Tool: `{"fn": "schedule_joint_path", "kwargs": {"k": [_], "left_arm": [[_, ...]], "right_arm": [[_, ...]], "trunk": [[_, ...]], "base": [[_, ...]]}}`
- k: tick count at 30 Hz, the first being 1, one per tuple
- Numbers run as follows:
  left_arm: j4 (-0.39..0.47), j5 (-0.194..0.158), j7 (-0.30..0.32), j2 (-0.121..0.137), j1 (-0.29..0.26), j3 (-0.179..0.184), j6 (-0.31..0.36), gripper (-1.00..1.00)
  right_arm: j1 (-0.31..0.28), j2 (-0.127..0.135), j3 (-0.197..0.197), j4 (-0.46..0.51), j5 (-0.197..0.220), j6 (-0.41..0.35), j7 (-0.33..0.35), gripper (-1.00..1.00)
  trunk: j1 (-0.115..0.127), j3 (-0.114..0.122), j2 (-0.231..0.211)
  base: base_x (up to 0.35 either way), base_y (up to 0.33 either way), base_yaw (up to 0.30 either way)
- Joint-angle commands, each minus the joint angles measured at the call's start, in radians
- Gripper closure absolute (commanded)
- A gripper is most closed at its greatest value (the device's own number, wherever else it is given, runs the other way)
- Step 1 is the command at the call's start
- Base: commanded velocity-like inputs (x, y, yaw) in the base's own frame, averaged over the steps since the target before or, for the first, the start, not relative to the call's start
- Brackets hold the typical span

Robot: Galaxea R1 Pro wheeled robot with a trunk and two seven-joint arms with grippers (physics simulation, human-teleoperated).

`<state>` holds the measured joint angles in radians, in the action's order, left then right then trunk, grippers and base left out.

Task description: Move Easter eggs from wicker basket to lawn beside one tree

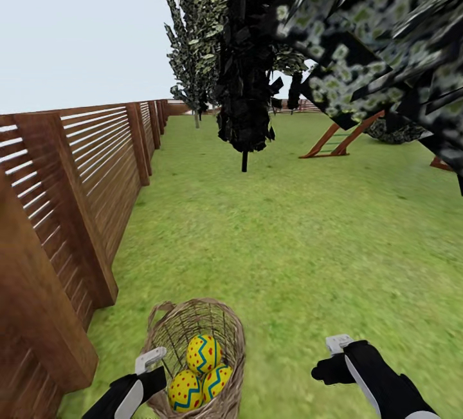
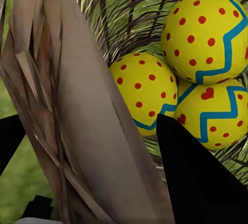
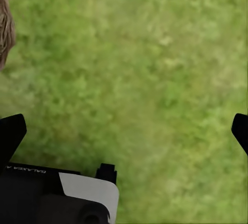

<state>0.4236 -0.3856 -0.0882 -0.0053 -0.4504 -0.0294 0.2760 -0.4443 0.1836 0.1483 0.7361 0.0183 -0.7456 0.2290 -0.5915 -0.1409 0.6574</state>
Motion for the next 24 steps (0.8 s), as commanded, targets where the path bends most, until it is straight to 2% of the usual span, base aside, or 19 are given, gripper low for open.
{"fn": "schedule_joint_path", "kwargs": {"k": [1, 3, 8, 24], "left_arm": [[0.003, -0.009, -0.004, -0.001, -0.001, -0.003, 0.006, 1.0], [0.003, -0.009, -0.004, -0.001, -0.001, -0.003, 0.006, 1.0], [0.003, -0.009, -0.004, 0.001, -0.001, -0.003, 0.008, 1.0], [0.003, -0.009, -0.003, 0.001, -0.001, -0.003, 0.007, 1.0]], "right_arm": [[-0.001, 0.001, 0.004, 0.001, 0.002, -0.005, 0.001, -1.0], [-0.001, 0.002, 0.003, 0.001, 0.002, -0.005, 0.001, -1.0], [0.0, 0.002, 0.001, 0.002, 0.004, -0.006, 0.003, -1.0], [0.0, 0.002, 0.002, 0.001, 0.003, -0.006, 0.003, -1.0]], "trunk": [[0.0, -0.001, 0.002], [0.0, -0.001, 0.002], [0.0, -0.001, 0.002], [0.0, -0.001, 0.002]], "base": [[0.0, 0.0, 0.284], [0.0, 0.0, 0.234], [0.067, 0.0, 0.019], [0.335, 0.0, 0.0]]}}
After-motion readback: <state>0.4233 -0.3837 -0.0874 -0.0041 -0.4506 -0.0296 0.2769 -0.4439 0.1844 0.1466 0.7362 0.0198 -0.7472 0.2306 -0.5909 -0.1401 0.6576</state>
